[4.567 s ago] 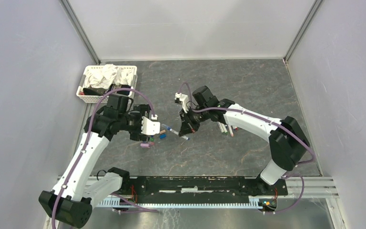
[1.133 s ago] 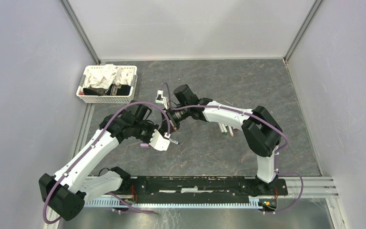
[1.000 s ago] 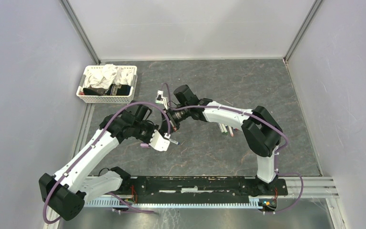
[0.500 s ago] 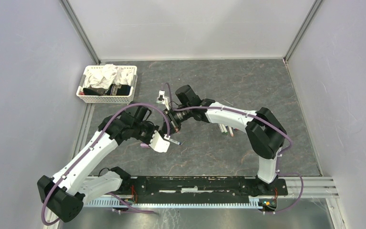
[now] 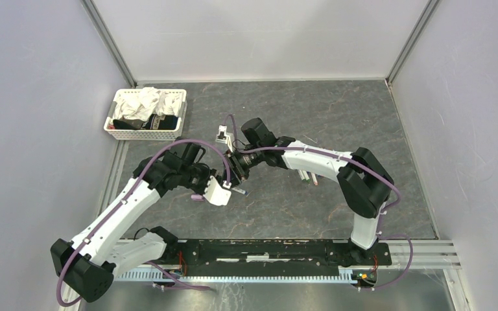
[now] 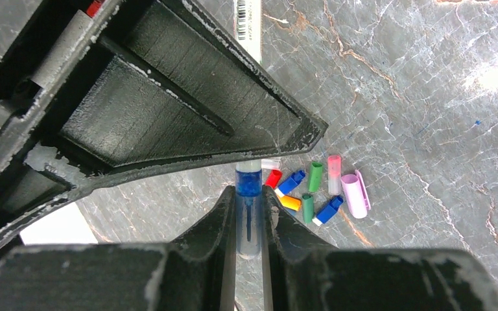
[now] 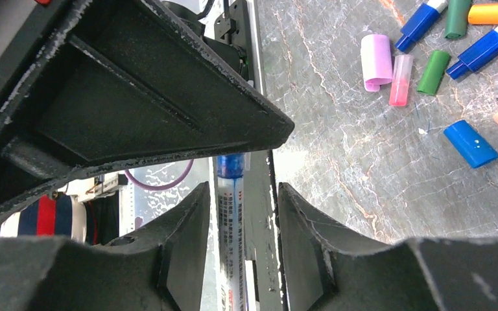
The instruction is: Open the pen caps
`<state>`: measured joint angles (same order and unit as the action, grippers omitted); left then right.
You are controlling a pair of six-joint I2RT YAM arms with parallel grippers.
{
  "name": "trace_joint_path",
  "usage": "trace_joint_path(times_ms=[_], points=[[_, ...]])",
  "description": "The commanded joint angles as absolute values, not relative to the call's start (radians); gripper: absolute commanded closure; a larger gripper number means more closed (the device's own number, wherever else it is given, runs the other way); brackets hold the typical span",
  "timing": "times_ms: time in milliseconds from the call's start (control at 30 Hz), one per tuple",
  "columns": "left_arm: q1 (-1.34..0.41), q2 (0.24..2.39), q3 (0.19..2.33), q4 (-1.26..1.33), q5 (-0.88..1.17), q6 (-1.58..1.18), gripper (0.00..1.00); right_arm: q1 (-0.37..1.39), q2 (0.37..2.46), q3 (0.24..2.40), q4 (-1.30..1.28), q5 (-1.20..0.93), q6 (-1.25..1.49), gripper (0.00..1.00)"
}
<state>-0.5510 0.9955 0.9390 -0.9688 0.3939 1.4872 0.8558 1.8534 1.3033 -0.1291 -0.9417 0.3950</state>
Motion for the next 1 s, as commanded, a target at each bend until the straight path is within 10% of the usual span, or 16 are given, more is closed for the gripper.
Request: trace_joint_path(times_ms=[0,367,500,600,667,967], points=[[-0.549,0.980,0.950,-0.945,0.397,1.496,0.98,0.862,1.793,1.296,-0.084,-0.946,0.392,0.53],[-0.551,0.987,0.955,-0.945,0.407,1.506,0.98,0.867,1.828,1.312,-0.008,-0.979,0.477,0.98],[-0.554,1.005,0.962,-0.947,0.410,1.499,0.97,0.872,1.811,1.280,0.076,-0.980,0.531,1.00],[-0.560,1.014,0.961,-0.947,0.417,1.492,0.60,0.873,1.807,1.292,0.124,-0.994,0.568,1.00],[-0.563,1.010,0.960,-0.945,0.421,1.500,0.53,0.875,1.812,1.312,0.135,-1.002,0.590,1.00],[-0.566,0.985,0.945,-0.918,0.402,1.528,0.84,0.876,1.844,1.359,0.073,-1.015,0.587,1.00]])
